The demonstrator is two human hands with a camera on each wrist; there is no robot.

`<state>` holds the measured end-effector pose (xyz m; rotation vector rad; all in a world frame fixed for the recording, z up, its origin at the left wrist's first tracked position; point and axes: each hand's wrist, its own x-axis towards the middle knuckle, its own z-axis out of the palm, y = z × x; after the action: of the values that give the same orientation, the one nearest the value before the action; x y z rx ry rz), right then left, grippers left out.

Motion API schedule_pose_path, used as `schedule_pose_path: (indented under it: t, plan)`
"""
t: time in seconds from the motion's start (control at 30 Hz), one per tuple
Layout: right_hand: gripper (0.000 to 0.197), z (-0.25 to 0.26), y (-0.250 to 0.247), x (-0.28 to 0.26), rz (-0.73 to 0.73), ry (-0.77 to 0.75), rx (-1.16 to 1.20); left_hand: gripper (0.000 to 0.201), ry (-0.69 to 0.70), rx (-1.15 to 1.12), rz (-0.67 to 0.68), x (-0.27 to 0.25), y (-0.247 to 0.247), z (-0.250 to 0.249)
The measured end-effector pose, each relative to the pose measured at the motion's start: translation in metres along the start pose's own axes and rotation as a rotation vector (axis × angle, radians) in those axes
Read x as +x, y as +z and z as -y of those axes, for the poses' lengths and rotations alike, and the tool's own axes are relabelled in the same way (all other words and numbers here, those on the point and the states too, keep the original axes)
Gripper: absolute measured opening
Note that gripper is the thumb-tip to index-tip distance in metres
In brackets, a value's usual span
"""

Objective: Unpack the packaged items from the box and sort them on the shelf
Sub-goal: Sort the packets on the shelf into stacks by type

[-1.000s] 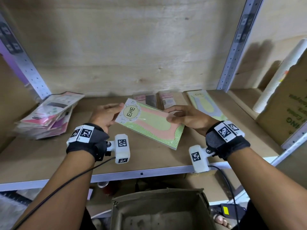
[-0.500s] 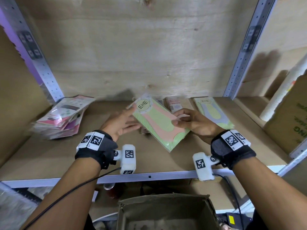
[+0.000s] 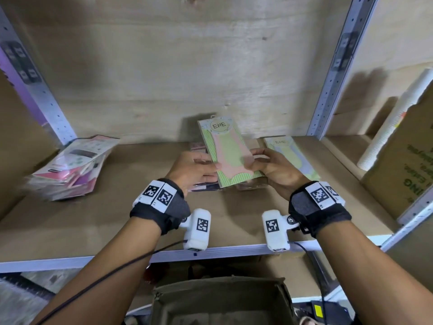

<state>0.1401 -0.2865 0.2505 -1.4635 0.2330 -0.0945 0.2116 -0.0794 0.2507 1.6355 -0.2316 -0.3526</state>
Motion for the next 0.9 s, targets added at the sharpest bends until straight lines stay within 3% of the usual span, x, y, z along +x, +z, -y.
schedule_pose_path:
  t: [0.27, 0.33, 0.4, 0.53, 0.7, 0.9]
  plan:
    - [0.036, 0.006, -0.085, 0.020, -0.285, -0.103, -0.339, 0.021, -0.005, 0.128, 0.145, 0.045, 0.087, -0.031]
    - [0.029, 0.010, -0.103, 0.024, -0.389, -0.128, -0.431, 0.031, -0.030, 0.138, 0.150, 0.060, 0.113, -0.034]
    - [0.029, 0.014, -0.117, 0.027, -0.446, -0.132, -0.510, 0.029, -0.024, 0.269, 0.121, 0.074, 0.138, -0.033]
    - [0.022, 0.019, -0.138, 0.026, -0.489, -0.044, -0.690, 0.025, 0.009, 0.453, 0.066, 0.092, 0.172, -0.030]
    - [0.028, 0.017, -0.146, 0.023, -0.477, 0.097, -0.835, 0.037, -0.013, 0.707, 0.050, 0.099, 0.197, -0.031]
    - [0.051, 0.009, -0.147, 0.029, -0.465, 0.215, -0.839, 0.043, -0.037, 0.988, -0.010, 0.101, 0.214, -0.032]
